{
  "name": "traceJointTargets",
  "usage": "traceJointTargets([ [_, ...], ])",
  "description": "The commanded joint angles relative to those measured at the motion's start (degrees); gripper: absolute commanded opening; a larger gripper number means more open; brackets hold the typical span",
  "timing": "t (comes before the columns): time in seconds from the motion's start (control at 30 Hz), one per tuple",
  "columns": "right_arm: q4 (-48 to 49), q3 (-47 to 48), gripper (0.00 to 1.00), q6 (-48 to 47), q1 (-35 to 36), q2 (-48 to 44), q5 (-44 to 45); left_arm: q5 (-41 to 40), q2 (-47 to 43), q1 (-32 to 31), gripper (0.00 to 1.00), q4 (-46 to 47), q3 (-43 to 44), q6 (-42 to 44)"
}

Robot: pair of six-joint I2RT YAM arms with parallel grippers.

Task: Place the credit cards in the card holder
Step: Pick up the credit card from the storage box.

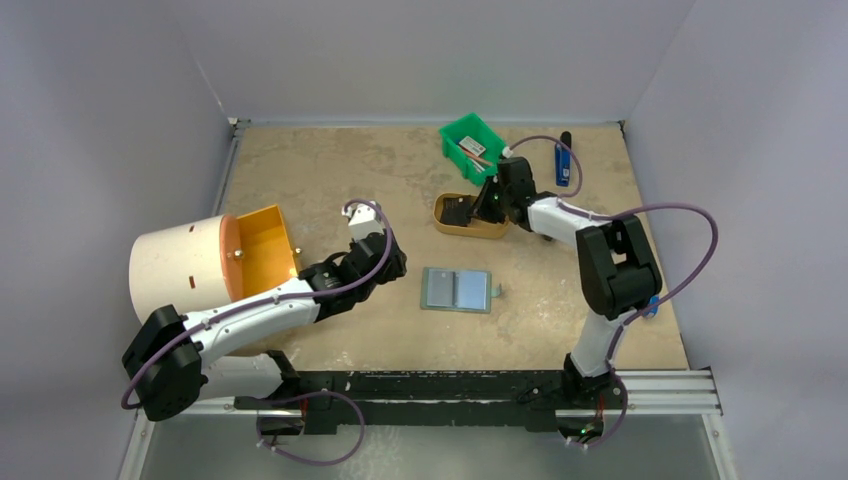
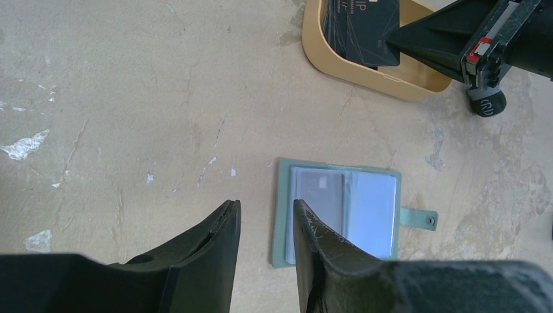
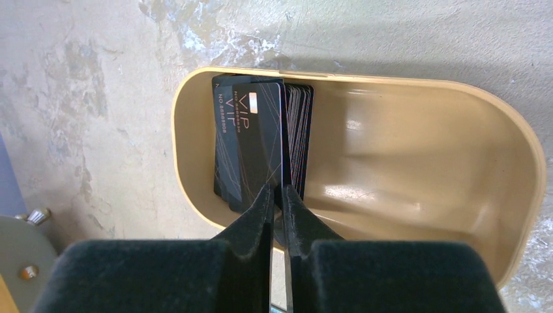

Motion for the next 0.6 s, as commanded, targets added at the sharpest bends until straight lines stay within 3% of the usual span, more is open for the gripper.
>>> traceJointTargets([
  [0.0,0.09,-0.98,0.06,-0.44,-0.65,-2.41,1.97,-0.85,-0.13,0.11,0.35,1.07,0.71,-0.91],
  [0.27,1.02,-3.28,0.0,-0.5,-1.73,-5.48,0.88,-1.0,-0.33,0.12,0.34,0.87,0.77,-1.05],
  [0.57,-2.42,-1.57,0.0,2.67,-1.89,-14.96,-1.77,-1.53,-0.62,0.11,0.34,0.48,1.14,-1.1],
])
